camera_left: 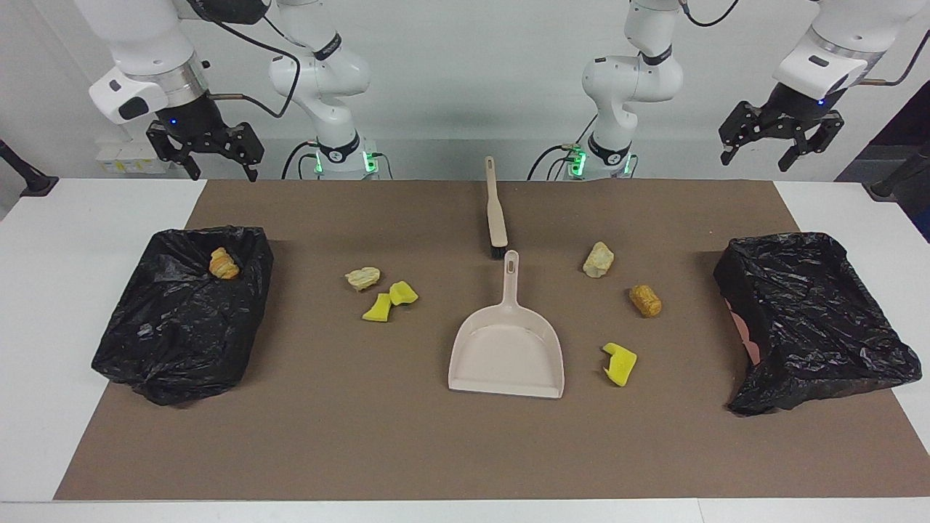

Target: Sweep and dump trash in bin

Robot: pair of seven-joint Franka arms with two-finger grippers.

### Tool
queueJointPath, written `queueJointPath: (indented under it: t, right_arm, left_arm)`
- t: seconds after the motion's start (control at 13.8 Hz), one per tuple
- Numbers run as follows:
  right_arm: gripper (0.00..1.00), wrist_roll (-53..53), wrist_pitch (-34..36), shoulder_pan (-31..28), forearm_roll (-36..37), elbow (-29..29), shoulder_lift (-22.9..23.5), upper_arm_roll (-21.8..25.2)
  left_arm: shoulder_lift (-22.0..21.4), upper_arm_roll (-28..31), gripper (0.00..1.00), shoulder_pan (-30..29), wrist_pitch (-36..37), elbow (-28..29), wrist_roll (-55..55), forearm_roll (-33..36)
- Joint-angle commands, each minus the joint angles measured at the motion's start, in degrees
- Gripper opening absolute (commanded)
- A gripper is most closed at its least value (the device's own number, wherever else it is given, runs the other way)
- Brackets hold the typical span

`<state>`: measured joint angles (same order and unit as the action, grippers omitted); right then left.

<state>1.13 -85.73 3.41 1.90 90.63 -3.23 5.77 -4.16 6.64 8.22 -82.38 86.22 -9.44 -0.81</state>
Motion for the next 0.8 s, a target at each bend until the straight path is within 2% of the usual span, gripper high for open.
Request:
queueJointPath:
  t: [0.0, 0.72]
  right_arm:
    - [1.0, -0.25, -0.49, 0.1, -1.2, 1.92, -1.6, 0.12]
    - [1.0, -0.25, -0.32, 0.1, -1.2, 1.83, -1.61, 0.12]
  left_arm:
    - [-1.91, -0.66, 1.0, -0.57, -1.29, 2.38, 0.3, 1.24]
    - [-1.91, -0.75, 1.0, 0.21, -0.94, 2.2, 0.73, 1.07]
